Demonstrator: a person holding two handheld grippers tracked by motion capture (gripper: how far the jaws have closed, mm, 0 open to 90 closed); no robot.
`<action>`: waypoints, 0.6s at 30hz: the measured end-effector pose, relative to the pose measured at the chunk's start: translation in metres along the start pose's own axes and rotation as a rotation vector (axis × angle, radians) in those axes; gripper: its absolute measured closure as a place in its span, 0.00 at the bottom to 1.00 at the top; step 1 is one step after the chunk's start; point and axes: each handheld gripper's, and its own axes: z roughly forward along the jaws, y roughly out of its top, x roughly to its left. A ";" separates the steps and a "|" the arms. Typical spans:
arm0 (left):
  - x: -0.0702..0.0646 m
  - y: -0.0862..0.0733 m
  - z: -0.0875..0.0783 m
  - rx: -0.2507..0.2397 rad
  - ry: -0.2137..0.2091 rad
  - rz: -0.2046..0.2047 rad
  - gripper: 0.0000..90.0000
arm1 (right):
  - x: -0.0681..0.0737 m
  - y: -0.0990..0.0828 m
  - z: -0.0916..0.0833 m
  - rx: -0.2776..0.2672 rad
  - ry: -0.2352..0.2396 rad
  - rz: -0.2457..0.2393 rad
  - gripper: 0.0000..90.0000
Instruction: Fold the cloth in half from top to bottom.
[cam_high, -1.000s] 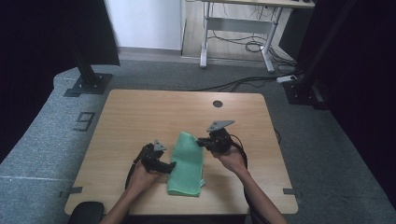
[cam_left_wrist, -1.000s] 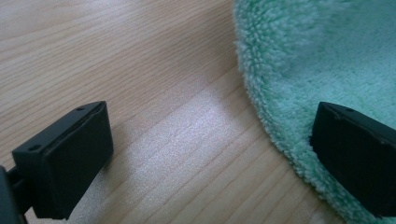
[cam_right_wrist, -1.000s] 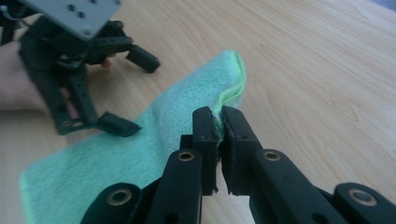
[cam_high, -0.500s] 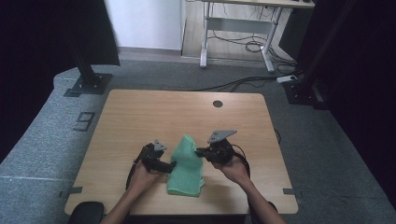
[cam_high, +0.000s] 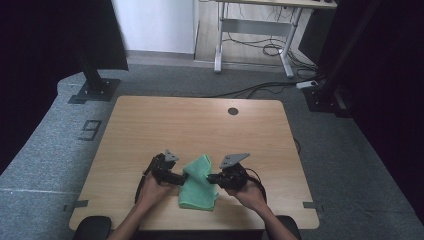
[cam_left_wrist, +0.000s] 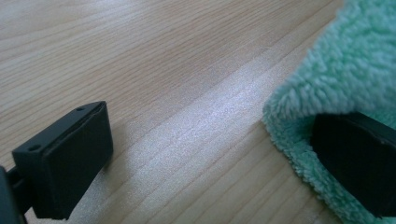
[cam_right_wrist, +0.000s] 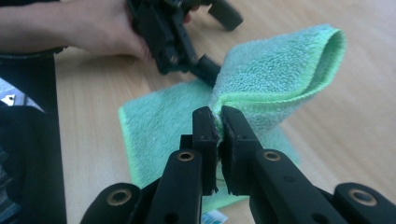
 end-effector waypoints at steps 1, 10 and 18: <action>0.000 0.000 0.000 0.000 0.001 -0.001 0.00 | 0.001 -0.002 0.002 0.003 0.007 0.001 0.94; 0.000 0.000 0.000 -0.001 0.001 -0.003 0.00 | 0.008 -0.022 0.016 0.038 0.040 0.028 0.93; 0.000 0.000 0.000 -0.002 -0.002 -0.001 0.00 | 0.014 -0.038 0.022 0.063 0.043 0.037 0.93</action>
